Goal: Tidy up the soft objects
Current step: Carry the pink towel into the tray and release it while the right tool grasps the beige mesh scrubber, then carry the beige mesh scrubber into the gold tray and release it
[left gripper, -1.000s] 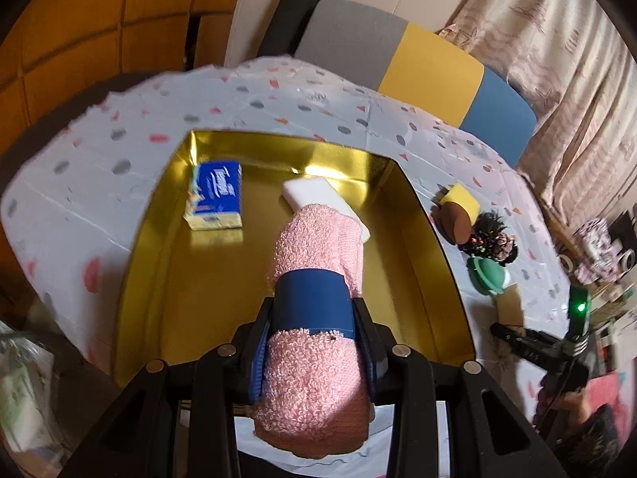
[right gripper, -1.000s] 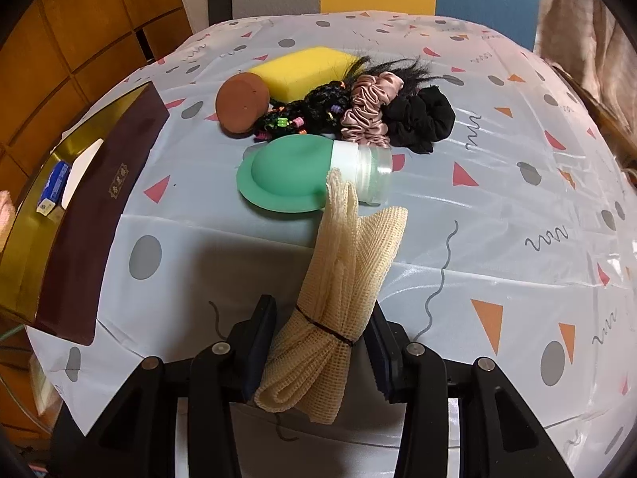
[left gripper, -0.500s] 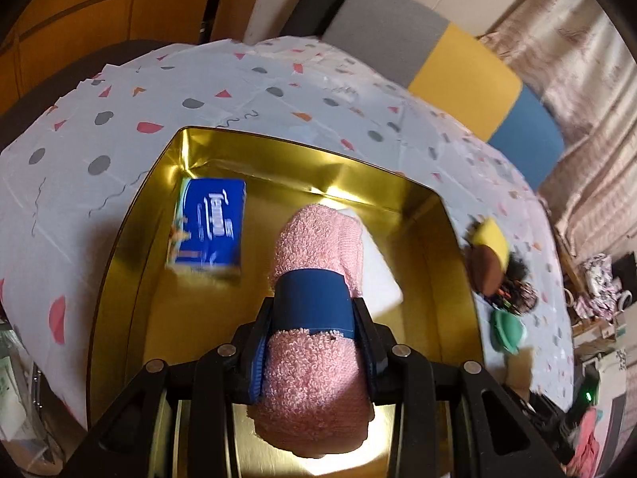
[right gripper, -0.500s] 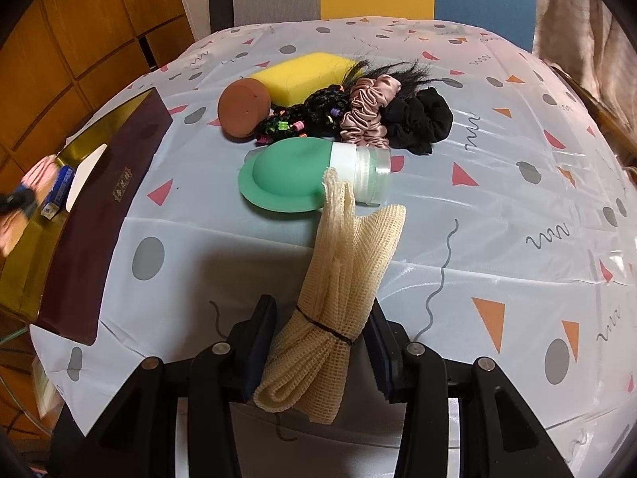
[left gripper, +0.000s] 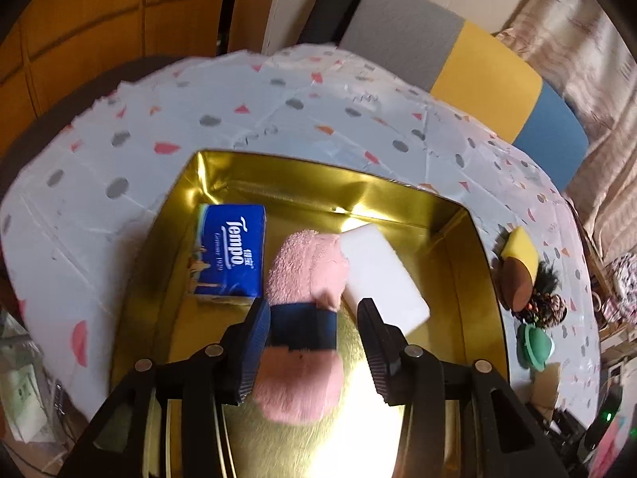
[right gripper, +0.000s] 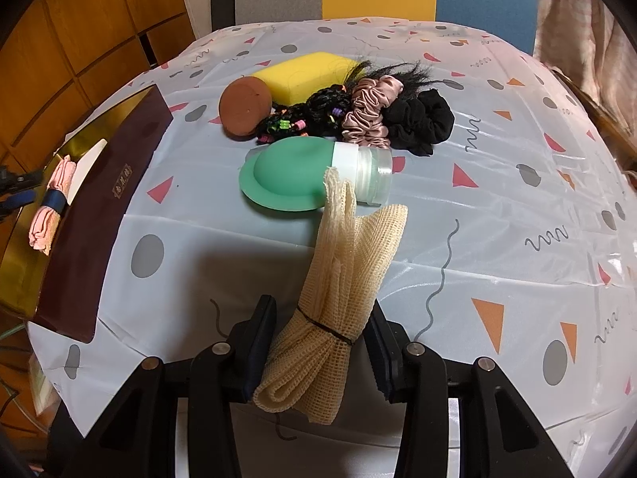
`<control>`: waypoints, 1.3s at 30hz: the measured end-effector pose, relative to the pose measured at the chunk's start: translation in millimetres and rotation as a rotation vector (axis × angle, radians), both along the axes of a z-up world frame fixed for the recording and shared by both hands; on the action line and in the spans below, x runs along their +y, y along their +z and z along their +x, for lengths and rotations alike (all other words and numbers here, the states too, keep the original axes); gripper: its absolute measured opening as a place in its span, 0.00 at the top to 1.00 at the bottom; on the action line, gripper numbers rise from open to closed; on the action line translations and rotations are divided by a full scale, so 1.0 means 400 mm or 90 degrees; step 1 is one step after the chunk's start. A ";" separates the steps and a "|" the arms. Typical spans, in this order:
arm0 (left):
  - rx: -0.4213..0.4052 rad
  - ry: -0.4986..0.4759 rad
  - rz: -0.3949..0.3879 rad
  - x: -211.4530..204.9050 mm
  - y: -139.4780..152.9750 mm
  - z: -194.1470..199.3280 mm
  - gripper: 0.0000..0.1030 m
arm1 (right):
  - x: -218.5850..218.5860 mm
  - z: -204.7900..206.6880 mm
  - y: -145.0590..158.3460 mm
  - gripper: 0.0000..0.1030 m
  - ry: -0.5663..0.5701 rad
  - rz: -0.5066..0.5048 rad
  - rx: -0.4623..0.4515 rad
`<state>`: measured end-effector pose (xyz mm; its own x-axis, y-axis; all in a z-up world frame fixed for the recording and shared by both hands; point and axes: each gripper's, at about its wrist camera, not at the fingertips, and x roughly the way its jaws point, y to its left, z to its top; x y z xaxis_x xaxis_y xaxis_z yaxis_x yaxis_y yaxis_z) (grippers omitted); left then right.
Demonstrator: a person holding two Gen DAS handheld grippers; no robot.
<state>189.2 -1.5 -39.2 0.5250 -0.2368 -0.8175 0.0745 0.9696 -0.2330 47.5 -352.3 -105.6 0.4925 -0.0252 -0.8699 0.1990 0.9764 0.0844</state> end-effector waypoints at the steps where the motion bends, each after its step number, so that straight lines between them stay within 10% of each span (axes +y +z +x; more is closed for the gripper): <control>1: -0.008 -0.004 0.005 -0.002 0.008 -0.013 0.55 | 0.000 0.000 0.000 0.57 -0.001 -0.001 -0.001; 28: -0.079 -0.079 0.029 -0.030 0.075 -0.277 0.55 | -0.003 -0.033 0.047 0.74 -0.038 0.002 -0.028; 39: -0.061 -0.048 0.018 0.029 0.052 -0.278 0.55 | 0.172 0.019 0.207 0.74 0.111 0.024 -0.121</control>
<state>78.0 10.3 -18.2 0.5826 -0.2565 -0.7712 0.1688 0.9664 -0.1939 54.9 -283.5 -22.9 0.6409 0.1057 -0.7603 0.0047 0.9899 0.1416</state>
